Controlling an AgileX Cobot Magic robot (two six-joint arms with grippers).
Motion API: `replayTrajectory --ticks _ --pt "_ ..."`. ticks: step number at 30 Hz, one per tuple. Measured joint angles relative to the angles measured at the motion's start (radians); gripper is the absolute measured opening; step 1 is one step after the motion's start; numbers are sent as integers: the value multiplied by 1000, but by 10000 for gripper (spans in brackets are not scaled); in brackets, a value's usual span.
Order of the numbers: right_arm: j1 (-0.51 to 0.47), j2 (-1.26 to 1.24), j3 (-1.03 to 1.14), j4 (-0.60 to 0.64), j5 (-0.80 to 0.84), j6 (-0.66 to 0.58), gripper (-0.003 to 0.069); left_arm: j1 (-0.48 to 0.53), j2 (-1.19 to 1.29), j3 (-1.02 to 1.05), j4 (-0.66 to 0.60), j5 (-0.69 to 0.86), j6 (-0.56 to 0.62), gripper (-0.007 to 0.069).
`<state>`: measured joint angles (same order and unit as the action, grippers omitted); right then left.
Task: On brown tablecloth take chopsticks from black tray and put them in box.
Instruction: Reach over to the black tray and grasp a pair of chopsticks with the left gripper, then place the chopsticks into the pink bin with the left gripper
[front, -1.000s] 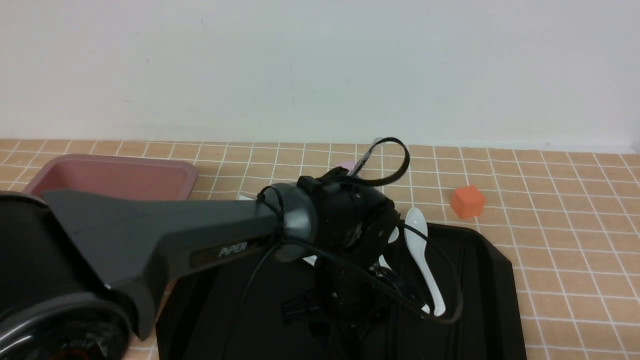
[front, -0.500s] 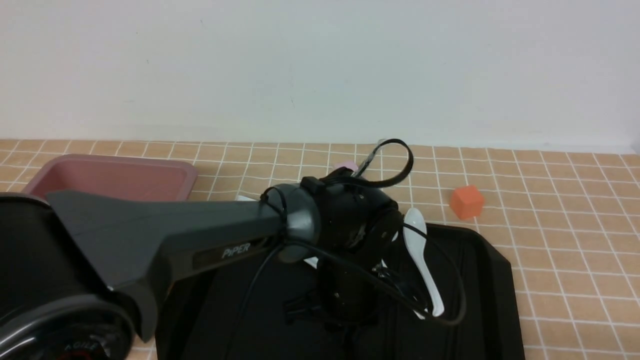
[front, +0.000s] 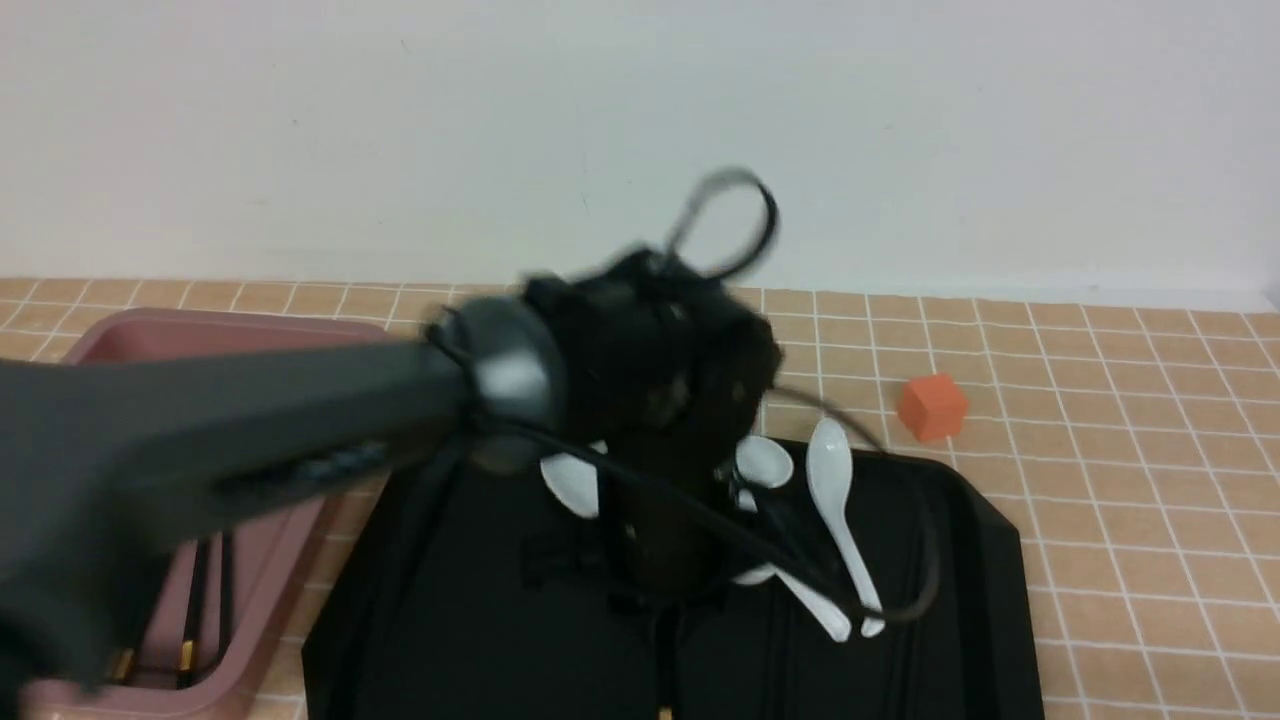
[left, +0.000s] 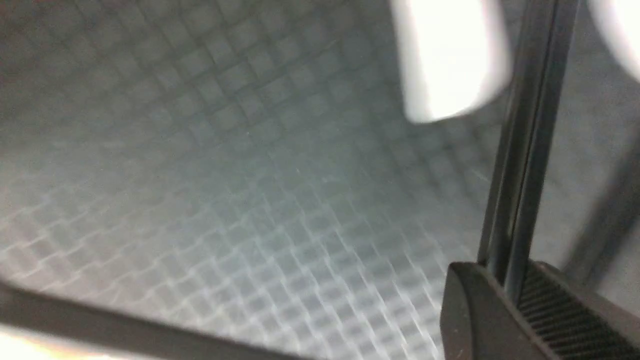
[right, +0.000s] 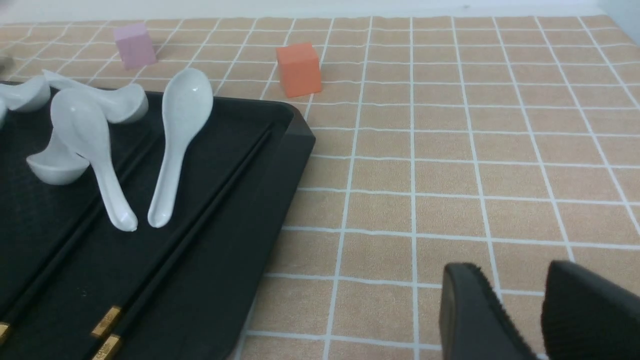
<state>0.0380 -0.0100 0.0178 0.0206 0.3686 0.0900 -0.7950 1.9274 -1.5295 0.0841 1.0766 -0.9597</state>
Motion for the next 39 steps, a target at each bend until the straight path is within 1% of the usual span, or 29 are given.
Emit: replayTrajectory --ticks 5,9,11,12,15,16,17,20,23,26,31,33,35,37,38,39 --pt "0 0 0 0 0 0 240 1 -115 0 8 61 57 92" --pt "0 0 0 0 0 0 240 8 -204 0 71 127 98 92" --pt "0 0 0 0 0 0 240 54 -267 1 120 144 143 92" --pt "0 0 0 0 0 0 240 66 -276 4 127 144 148 92" --pt "0 0 0 0 0 0 240 218 -342 25 149 148 260 92" --pt "0 0 0 0 0 0 240 228 -348 26 151 148 268 92" --pt "0 0 0 0 0 0 240 299 -363 36 153 149 328 92" --pt "0 0 0 0 0 0 240 438 -372 47 162 159 444 92" --pt "0 0 0 0 0 0 240 568 -358 51 164 161 495 92" --pt "0 0 0 0 0 0 240 649 -325 54 166 143 522 92" --pt "0 0 0 0 0 0 240 726 -238 56 172 115 547 92" --pt "0 0 0 0 0 0 240 734 -203 62 178 107 549 98" --pt "0 0 0 0 0 0 240 736 -170 65 178 105 550 124" --pt "0 0 0 0 0 0 240 736 -143 66 172 102 550 168" --pt "0 0 0 0 0 0 240 736 -141 66 170 101 550 174" --pt "0 0 0 0 0 0 240 736 -135 66 167 101 550 199"
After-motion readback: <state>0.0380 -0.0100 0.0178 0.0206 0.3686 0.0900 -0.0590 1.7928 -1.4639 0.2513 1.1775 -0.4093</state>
